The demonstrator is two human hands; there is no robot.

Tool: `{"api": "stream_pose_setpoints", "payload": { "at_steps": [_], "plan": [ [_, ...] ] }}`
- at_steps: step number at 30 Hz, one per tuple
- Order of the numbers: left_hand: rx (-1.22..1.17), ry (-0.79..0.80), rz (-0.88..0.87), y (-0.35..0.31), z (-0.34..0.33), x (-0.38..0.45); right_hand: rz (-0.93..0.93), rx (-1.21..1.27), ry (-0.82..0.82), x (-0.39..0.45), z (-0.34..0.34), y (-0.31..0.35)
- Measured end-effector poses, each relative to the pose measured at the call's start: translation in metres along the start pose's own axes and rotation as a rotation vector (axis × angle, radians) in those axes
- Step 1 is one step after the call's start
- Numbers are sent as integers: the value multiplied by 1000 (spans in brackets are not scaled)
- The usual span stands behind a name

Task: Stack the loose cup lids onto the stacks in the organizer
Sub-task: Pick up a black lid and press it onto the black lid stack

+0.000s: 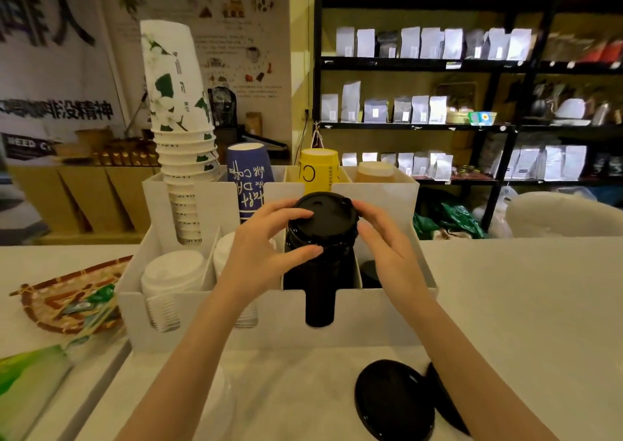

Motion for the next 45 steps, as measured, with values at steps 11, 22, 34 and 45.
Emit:
{"api": "stream_pose_setpoints", "payload": {
  "at_steps": [11,22,34,45],
  "plan": [
    [118,39,84,22,-8,0,-90,-82,76,9,-11,-34],
    [72,116,141,28,-8,1,-84,-67,57,4,-7,-22],
    [399,193,5,11,-19,-7,58,-272,64,-4,-8,-19],
    [446,223,15,6,-26,-16,100,-429,141,-53,44,-21]
  ]
}}
Point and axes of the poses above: each hand's wrist, its own x-axis towards the middle knuckle, its own z-axis out of the back of the hand, y = z × x, the point moved 7 cm from there along x, towards the middle knuckle, and after that the axes turned 12 degrees about -y, right-handed, at the moved point
